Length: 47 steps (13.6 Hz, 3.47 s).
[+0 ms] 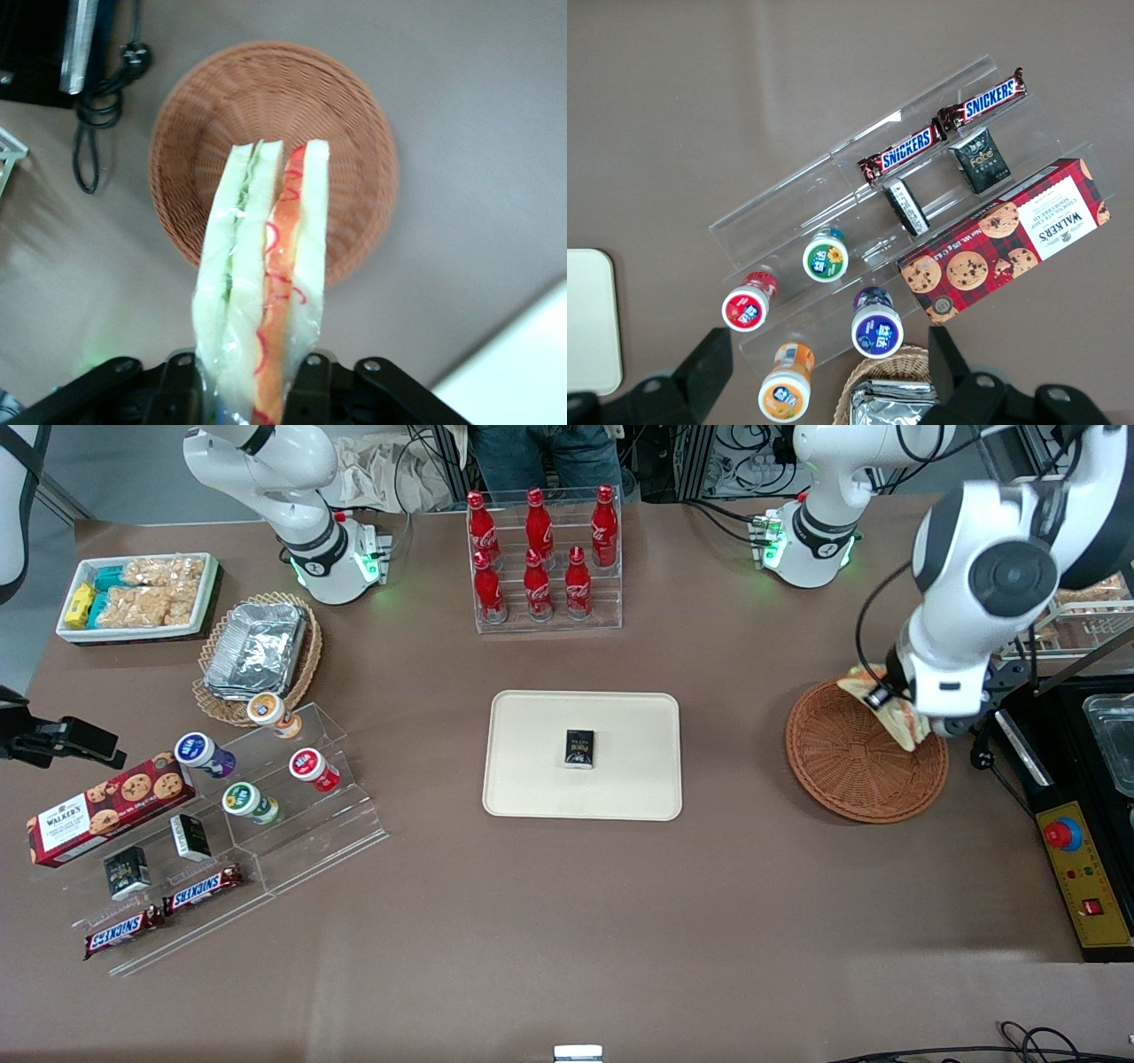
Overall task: Place sandwich from basket to tray
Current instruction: 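Lift the sandwich out of the basket with the left gripper, then carry the sandwich to the white tray and lower it beside the packet, then open the left gripper and raise it away from the tray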
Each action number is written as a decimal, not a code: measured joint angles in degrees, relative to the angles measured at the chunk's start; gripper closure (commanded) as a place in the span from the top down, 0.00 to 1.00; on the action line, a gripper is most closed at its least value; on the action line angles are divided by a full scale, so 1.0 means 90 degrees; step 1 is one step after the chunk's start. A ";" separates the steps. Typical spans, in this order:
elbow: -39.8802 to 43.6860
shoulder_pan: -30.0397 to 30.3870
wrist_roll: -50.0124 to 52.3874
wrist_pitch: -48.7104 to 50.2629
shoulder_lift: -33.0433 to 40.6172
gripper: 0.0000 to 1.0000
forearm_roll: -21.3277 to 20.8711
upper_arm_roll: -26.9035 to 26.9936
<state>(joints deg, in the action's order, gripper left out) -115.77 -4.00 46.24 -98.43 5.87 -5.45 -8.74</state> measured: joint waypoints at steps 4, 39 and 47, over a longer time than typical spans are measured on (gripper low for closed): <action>0.0293 -0.0700 -0.1100 0.0211 -0.0018 0.00 0.0554 -0.0214; 0.2346 -0.1858 -0.0842 0.0312 -0.1244 1.00 0.0664 -0.0314; 0.2259 -0.0427 -0.3726 0.1641 0.0085 1.00 0.1023 0.0651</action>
<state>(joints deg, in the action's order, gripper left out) -95.44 -7.85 12.70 -83.66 6.64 3.76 -2.88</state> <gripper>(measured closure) 0.000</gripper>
